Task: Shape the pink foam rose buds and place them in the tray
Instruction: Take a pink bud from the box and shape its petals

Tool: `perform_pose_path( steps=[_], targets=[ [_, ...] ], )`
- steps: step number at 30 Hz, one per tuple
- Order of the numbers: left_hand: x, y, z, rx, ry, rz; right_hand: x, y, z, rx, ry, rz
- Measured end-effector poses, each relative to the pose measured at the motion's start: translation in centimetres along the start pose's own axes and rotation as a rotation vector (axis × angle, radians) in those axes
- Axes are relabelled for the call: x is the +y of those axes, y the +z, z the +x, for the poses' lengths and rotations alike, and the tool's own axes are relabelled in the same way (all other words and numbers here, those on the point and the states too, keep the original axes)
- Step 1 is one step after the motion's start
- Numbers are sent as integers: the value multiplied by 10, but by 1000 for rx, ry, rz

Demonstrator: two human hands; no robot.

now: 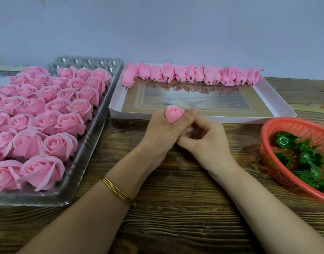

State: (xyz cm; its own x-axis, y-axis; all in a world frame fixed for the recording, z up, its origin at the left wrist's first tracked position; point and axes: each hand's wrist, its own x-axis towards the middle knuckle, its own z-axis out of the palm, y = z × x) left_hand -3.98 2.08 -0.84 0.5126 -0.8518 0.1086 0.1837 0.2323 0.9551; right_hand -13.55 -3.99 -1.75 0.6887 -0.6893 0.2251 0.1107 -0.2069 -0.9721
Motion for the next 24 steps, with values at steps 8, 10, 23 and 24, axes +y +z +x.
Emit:
perform_pose_path(
  steps=[8, 10, 23, 24],
  targets=[
    [6, -1, 0, -15, -63, -23, -6, -2, -1, -86, 85, 84],
    [6, 0, -1, -8, -61, -33, -6, -1, -1, -81, 74, 62],
    [-1, -6, 4, -30, -74, -26, -9, 2, -3, -12, 40, 76],
    [-1, -7, 4, -40, -80, -32, -10, 2, -3, -19, 57, 95]
  ],
)
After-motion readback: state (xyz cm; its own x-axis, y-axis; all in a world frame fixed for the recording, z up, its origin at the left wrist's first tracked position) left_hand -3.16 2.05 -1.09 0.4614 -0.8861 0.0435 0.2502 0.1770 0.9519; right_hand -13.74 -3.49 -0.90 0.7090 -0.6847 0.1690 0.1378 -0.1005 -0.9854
